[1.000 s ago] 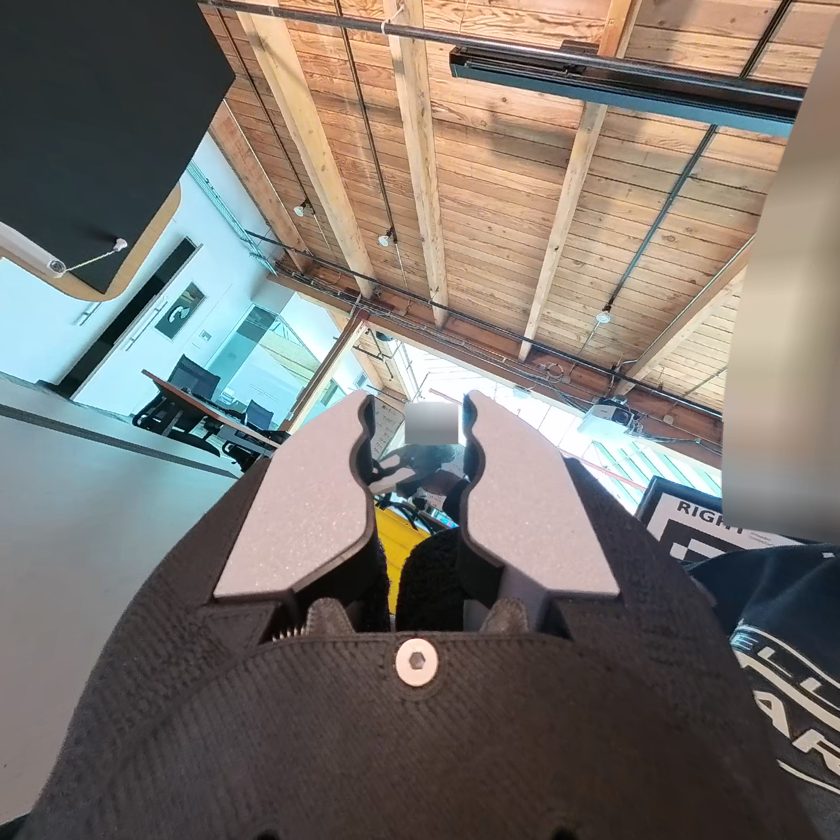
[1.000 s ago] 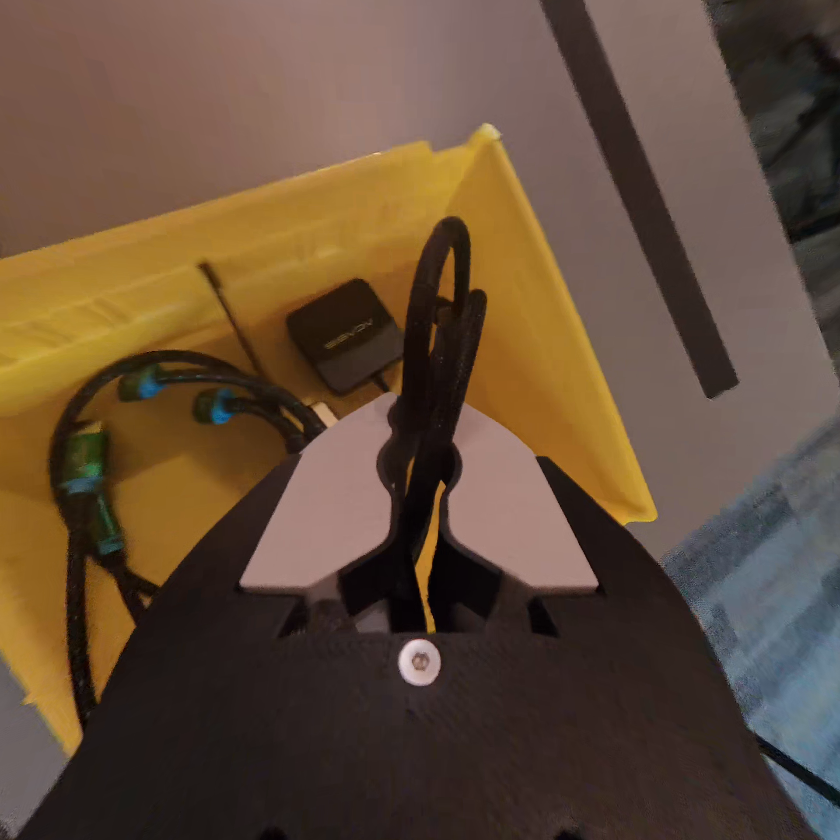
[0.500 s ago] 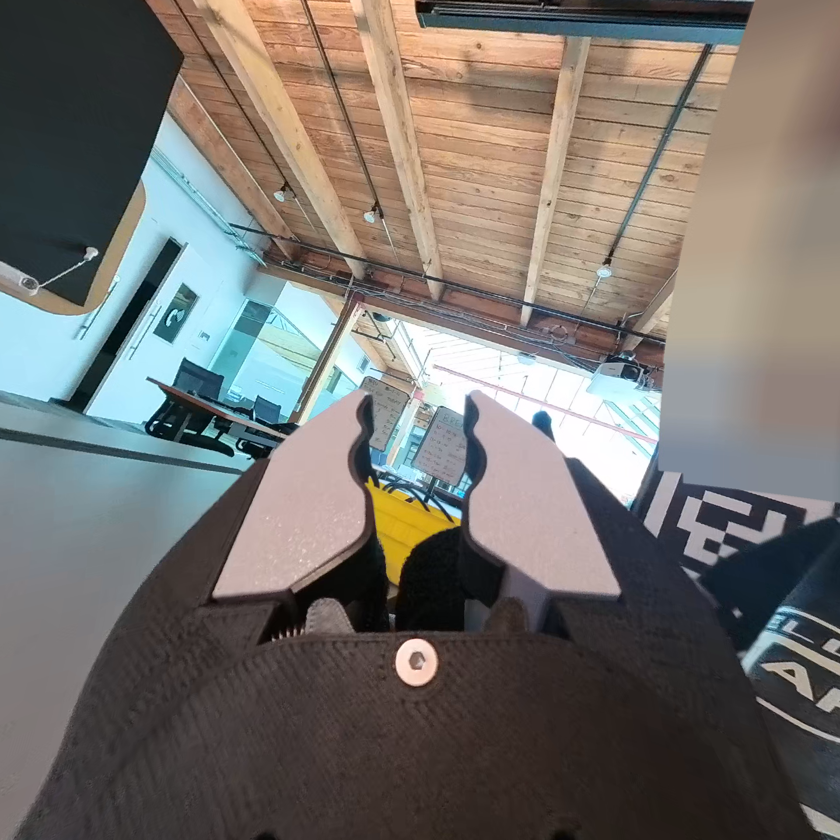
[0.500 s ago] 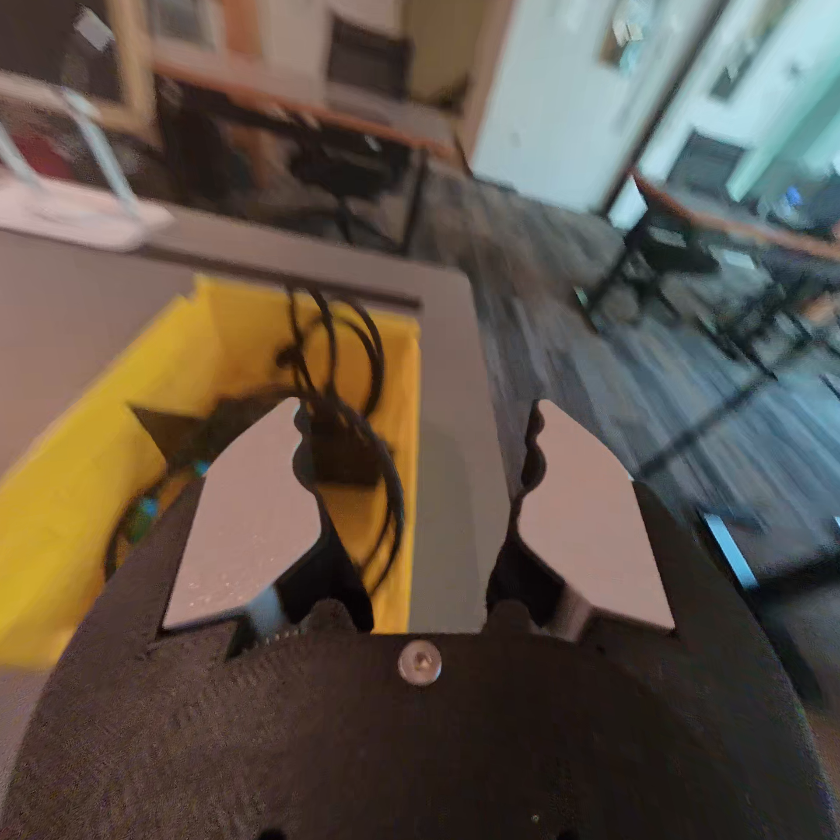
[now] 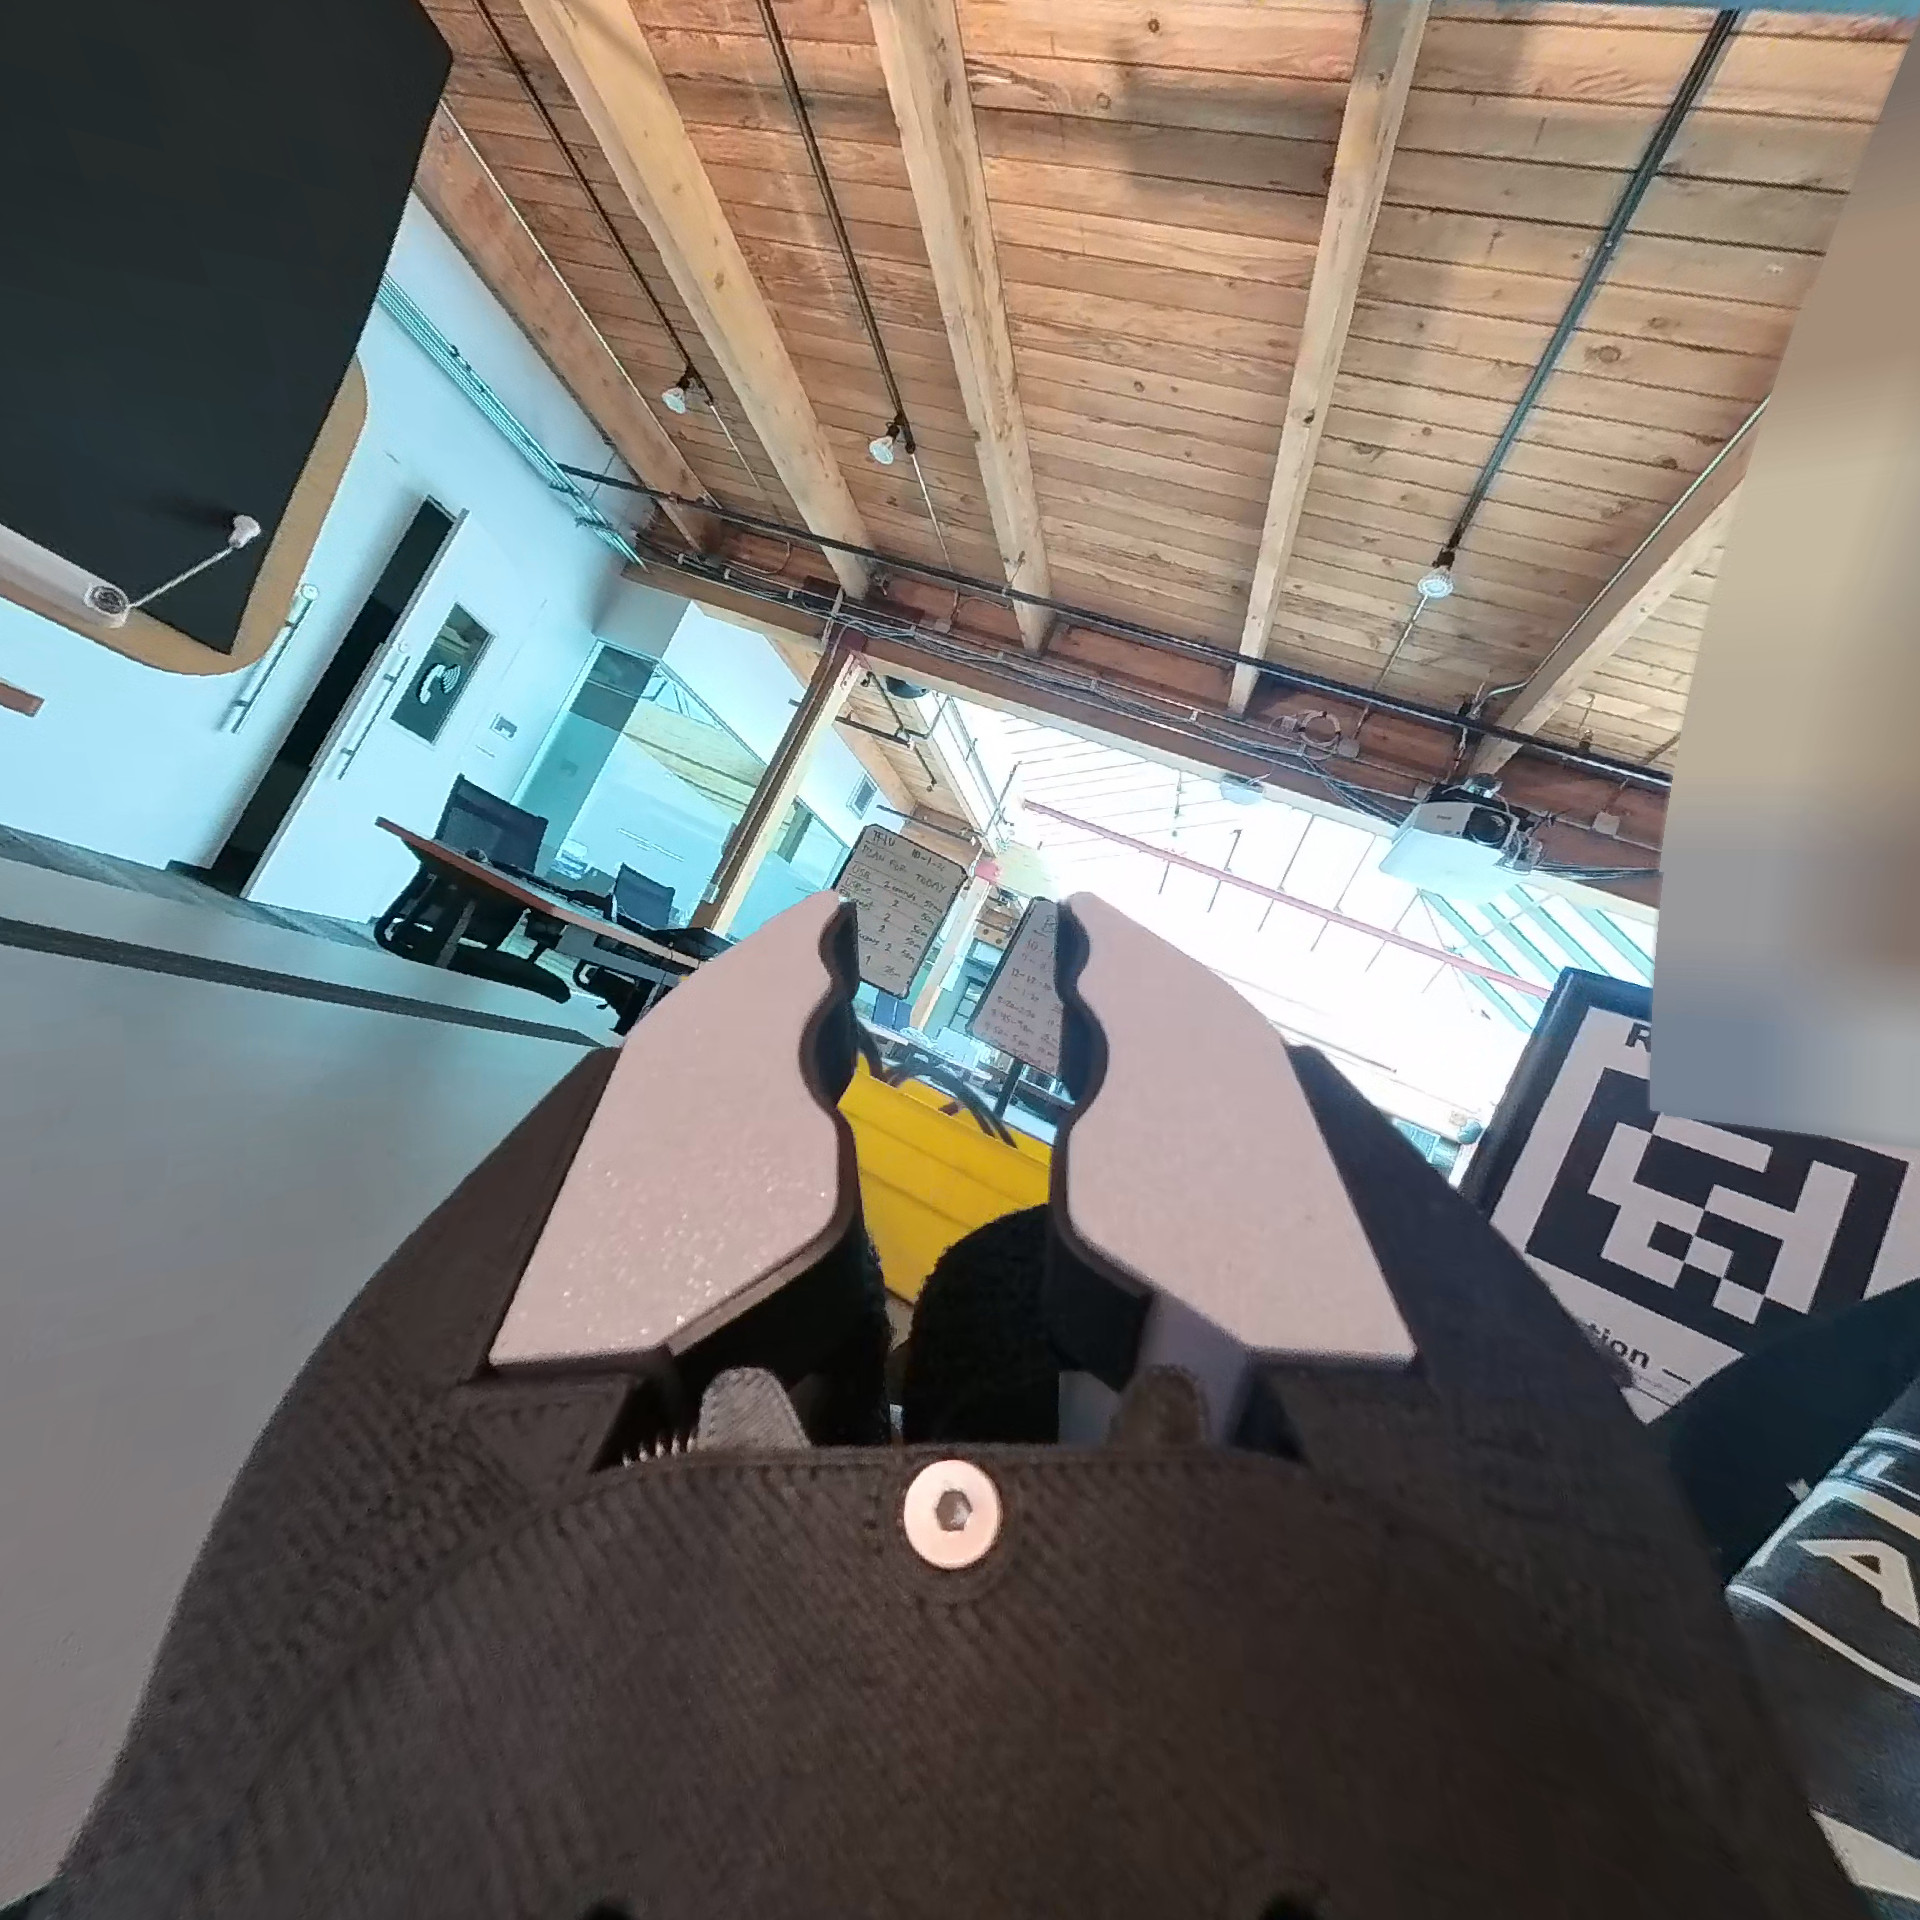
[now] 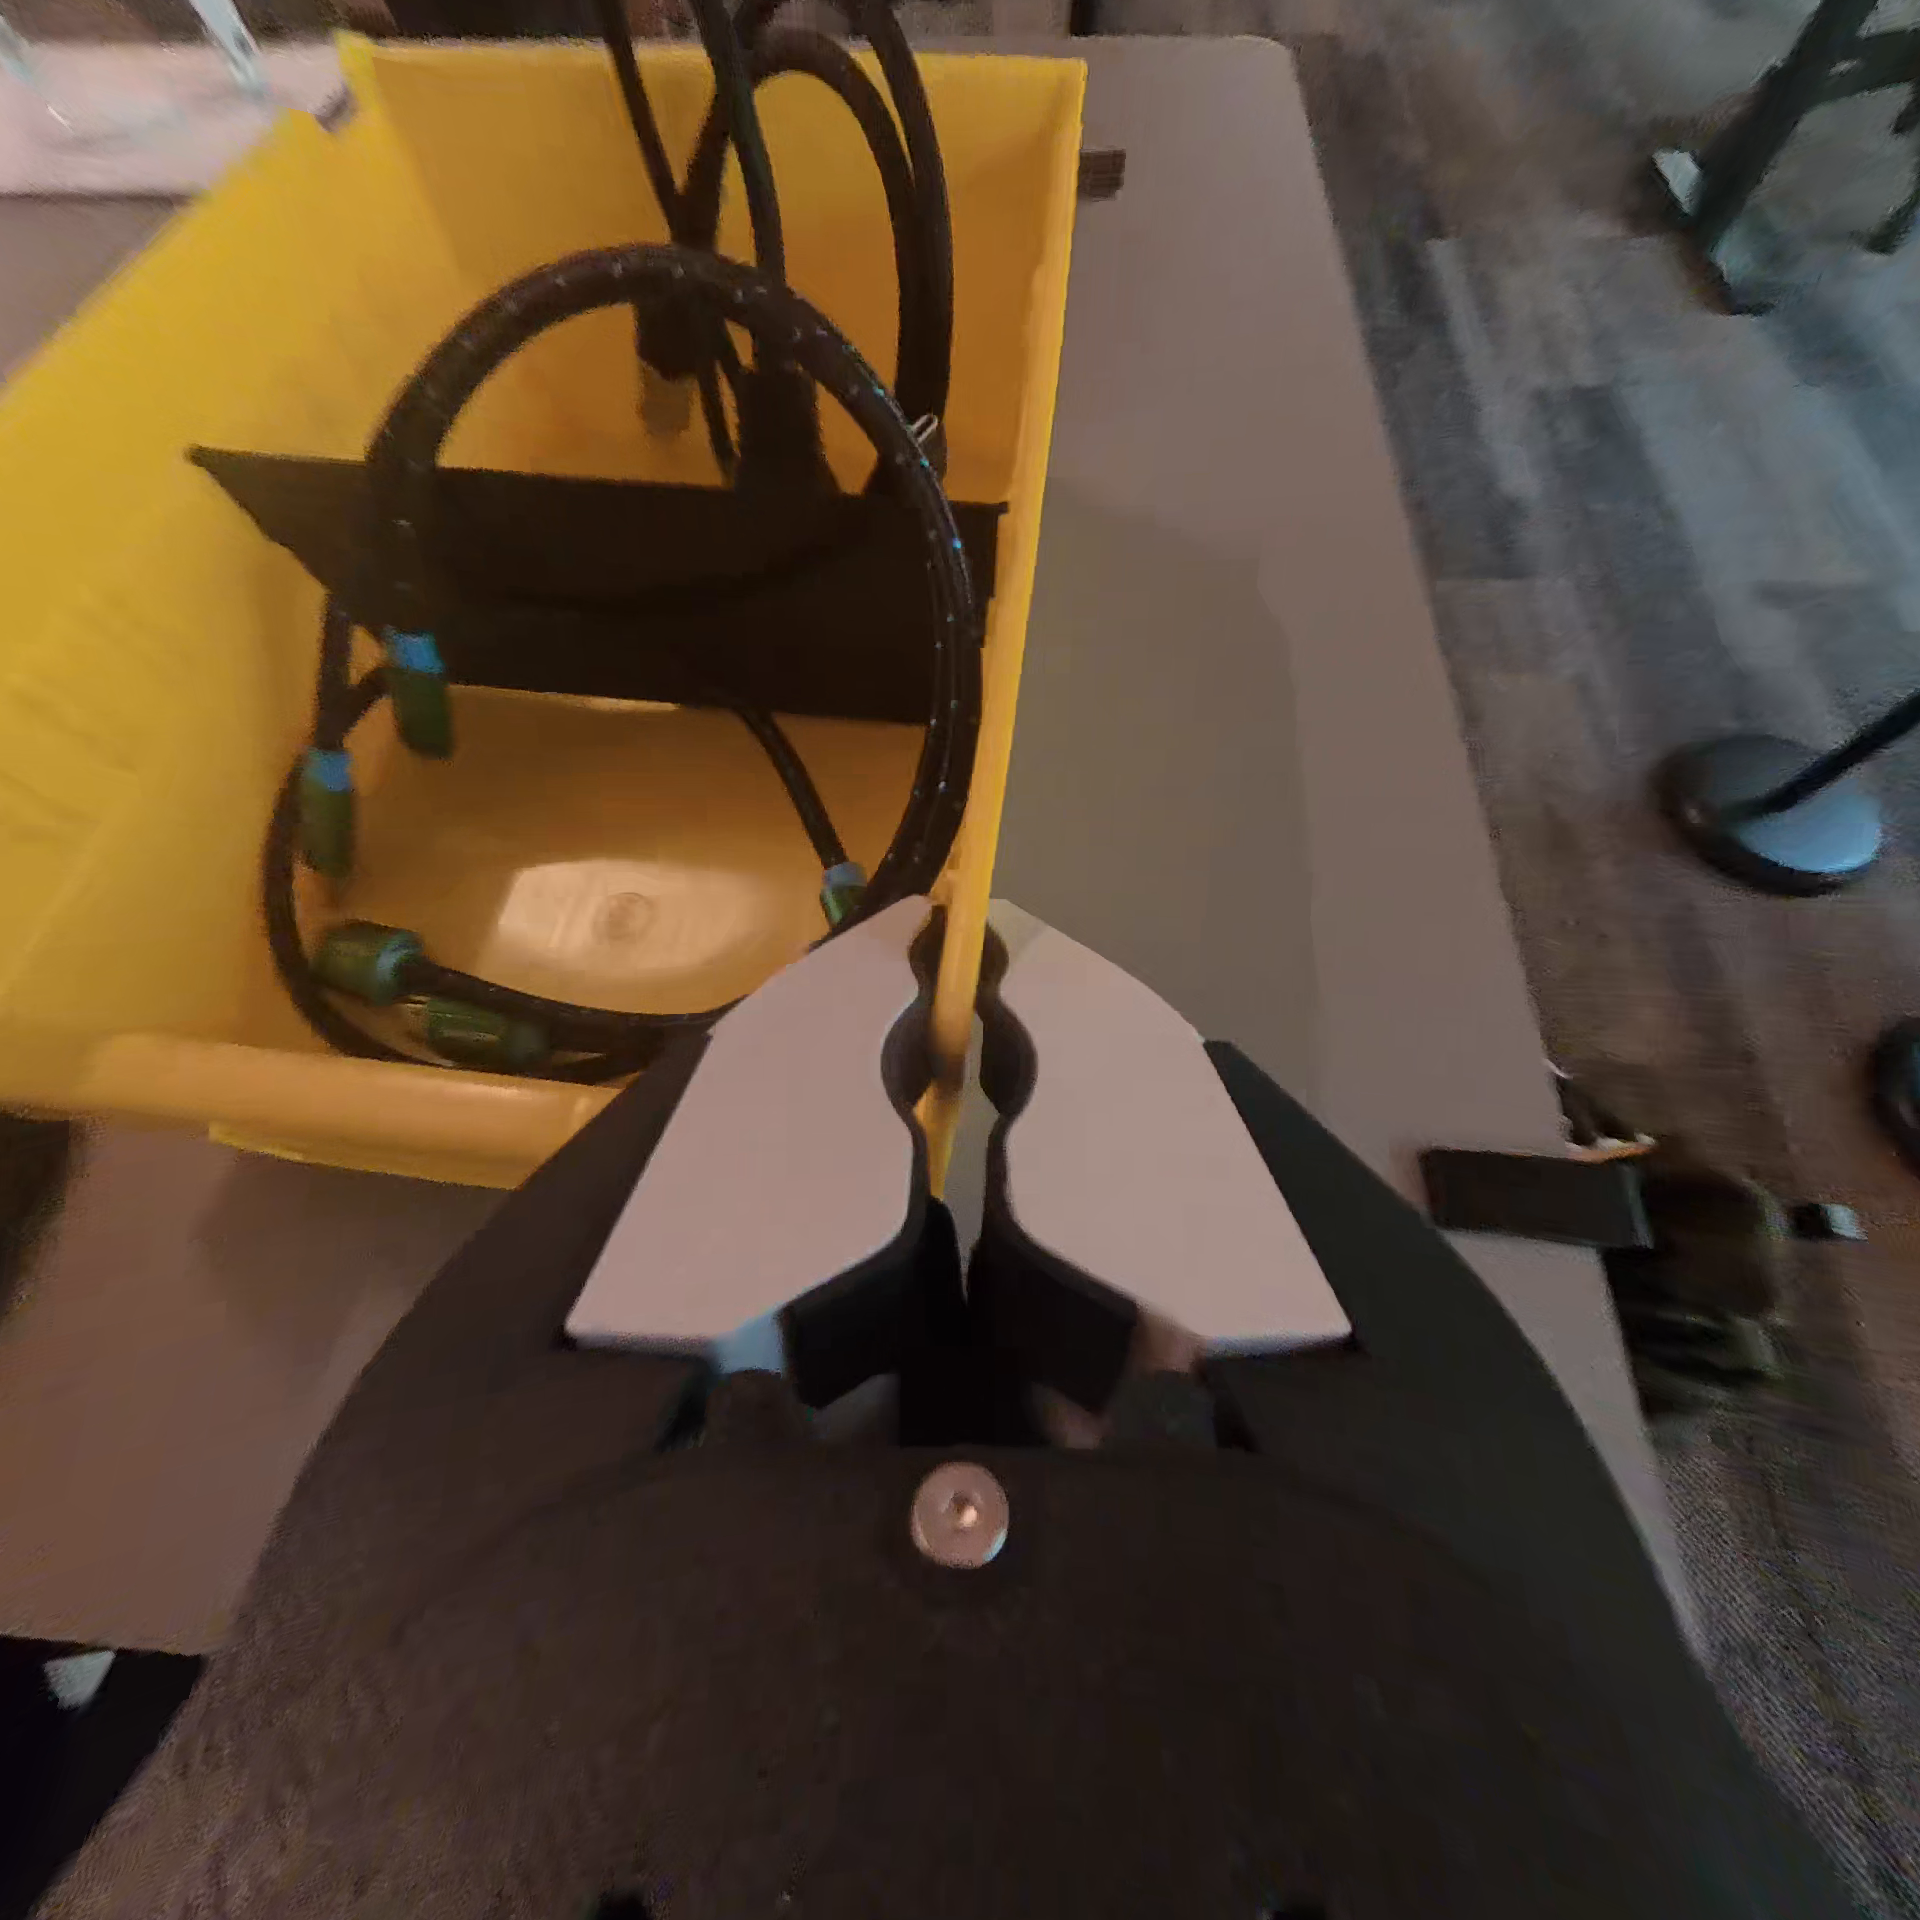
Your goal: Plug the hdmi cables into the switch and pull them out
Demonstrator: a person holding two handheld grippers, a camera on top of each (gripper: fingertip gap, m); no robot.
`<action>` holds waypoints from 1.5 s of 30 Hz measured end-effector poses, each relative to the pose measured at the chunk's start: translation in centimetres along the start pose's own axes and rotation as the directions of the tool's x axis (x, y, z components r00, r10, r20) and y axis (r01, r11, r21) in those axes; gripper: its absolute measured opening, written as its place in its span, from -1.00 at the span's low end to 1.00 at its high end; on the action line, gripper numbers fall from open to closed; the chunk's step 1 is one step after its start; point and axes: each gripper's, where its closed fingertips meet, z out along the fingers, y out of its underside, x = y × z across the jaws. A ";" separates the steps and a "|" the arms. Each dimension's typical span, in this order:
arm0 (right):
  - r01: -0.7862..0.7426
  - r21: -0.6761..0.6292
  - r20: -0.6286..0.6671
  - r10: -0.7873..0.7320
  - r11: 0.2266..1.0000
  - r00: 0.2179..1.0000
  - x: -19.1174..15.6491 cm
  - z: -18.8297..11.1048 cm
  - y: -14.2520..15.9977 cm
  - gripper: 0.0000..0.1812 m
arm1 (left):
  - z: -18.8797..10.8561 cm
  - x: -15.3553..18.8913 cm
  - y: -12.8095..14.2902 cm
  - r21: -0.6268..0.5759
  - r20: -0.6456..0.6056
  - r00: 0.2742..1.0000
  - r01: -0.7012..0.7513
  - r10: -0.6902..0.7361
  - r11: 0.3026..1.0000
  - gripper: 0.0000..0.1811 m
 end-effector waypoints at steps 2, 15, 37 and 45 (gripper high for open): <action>0.044 0.023 -0.016 -0.043 0.999 0.999 -1.0 0.6 -0.4 -0.95 | 0.0 -0.1 -0.1 0.007 0.003 1.000 0.011 -0.011 1.000 -0.61; 0.324 -0.011 0.076 -0.322 0.946 0.944 -15.4 6.7 -3.3 -0.84 | -0.2 -0.1 -0.6 0.038 0.002 1.000 0.016 -0.016 0.999 -0.62; 0.551 0.115 0.397 -0.547 0.827 0.737 -46.3 11.1 -4.6 -0.68 | -0.9 3.1 -1.5 0.119 -0.131 0.983 -0.111 0.127 0.987 -0.69; 0.587 0.131 0.505 -0.563 0.799 0.654 -52.6 13.8 -5.8 -0.70 | -0.9 2.8 -1.5 0.111 -0.112 0.987 -0.102 0.115 0.989 -0.69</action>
